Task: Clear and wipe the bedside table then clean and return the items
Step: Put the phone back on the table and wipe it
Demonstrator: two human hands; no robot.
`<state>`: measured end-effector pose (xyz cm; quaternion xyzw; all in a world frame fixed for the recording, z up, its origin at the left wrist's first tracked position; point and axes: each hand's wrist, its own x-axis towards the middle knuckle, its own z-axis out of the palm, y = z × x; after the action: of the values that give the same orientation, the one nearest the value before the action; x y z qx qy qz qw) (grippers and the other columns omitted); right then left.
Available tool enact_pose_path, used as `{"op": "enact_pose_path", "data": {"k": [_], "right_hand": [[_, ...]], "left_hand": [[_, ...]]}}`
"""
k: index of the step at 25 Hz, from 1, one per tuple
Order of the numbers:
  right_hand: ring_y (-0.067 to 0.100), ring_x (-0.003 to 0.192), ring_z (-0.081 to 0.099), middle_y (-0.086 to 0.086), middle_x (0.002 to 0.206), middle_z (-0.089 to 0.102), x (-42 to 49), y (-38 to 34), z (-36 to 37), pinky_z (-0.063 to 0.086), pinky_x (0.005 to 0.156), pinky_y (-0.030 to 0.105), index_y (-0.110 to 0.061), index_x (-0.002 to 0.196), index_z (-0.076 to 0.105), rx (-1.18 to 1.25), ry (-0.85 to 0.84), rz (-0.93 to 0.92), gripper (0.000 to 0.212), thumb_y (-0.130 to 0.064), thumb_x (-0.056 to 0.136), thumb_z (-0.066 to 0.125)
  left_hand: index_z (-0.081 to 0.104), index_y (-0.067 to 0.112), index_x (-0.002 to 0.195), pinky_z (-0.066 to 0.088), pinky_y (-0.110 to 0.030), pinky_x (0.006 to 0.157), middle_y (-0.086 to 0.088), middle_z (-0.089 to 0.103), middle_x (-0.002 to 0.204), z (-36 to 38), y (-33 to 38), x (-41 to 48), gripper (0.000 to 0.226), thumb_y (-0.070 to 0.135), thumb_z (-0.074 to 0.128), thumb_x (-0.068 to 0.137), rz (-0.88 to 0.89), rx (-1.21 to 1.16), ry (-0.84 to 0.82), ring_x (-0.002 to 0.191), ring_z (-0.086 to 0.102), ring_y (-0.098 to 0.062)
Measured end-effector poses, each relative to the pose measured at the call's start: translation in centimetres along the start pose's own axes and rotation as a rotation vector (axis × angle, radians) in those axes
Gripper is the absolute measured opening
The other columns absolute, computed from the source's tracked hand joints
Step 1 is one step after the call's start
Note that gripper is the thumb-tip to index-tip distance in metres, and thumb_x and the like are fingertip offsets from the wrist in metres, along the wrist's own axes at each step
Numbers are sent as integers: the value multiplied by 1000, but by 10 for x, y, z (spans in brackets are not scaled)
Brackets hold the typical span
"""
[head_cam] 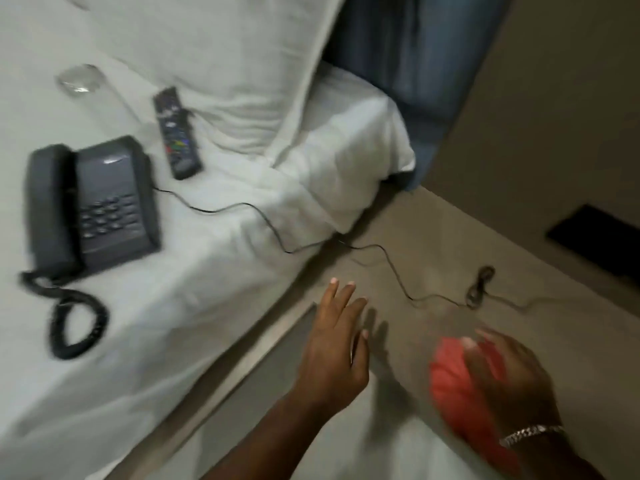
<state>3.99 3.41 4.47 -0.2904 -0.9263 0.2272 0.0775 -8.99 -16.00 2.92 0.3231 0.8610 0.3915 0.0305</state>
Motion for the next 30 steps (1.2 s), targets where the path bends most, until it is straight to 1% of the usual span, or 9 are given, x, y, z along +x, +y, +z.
{"op": "enact_pose_path", "data": {"k": [4,8,11,13,15,18,21,26,30], "right_hand": [[23,90,66,1,91,72,57,-154,14,51,85,37,-16,93,70,345,-61,-92,40,-48,81,47],[17,79,68,-1,83,72,98,-297,45,55,74,33,-17,88,70,515,-137,-259,21,-34,80,61],[17,82,67,0,88,72,118,-376,77,46,68,7,-13,95,71,550,-171,-285,19,-26,82,69],[17,87,66,3,91,72,130,-407,91,38,64,0,-10,103,71,575,-222,-239,24,-25,87,62],[21,94,66,8,98,74,138,-421,100,38,64,6,-9,109,68,580,-291,-172,31,-30,93,53],[13,96,66,4,109,72,142,-425,105,44,71,6,-15,126,59,545,-385,-119,39,-26,89,60],[3,101,65,-7,113,70,137,-417,99,52,95,27,-22,129,57,576,-474,-79,52,-21,79,71],[1,106,65,-7,119,69,100,-383,66,53,94,31,-20,124,61,773,-442,14,62,-30,64,73],[8,110,65,-6,116,71,78,-324,34,52,96,37,-27,117,66,867,-353,156,55,-9,68,81]], "left_hand": [[59,5,124,26,-34,117,-10,53,140,-113,-23,30,38,11,51,87,-43,-69,325,143,32,-25],[64,2,114,32,-36,114,-12,60,130,-221,-68,56,32,1,55,84,-134,-49,635,137,42,-29],[60,6,120,29,-30,115,-10,53,138,-283,-109,74,38,4,52,83,-394,-43,797,139,39,-25],[53,10,132,26,-27,113,-7,49,143,-310,-136,81,47,14,48,85,-693,-101,759,138,39,-22],[57,20,130,36,-27,105,-4,61,133,-321,-155,83,45,23,44,87,-893,-197,614,125,52,-21],[66,43,87,44,-9,68,11,71,83,-325,-149,83,29,22,46,91,-886,-301,541,78,62,1],[65,47,70,47,-21,63,5,69,71,-326,-132,80,37,20,49,90,-919,-377,622,61,55,-3],[72,50,75,51,-33,69,14,71,70,-317,-97,66,41,15,53,88,-908,-449,646,64,61,-9],[71,37,112,54,-32,72,9,76,98,-286,-58,66,36,26,63,78,-810,-533,570,74,72,-6]]}}
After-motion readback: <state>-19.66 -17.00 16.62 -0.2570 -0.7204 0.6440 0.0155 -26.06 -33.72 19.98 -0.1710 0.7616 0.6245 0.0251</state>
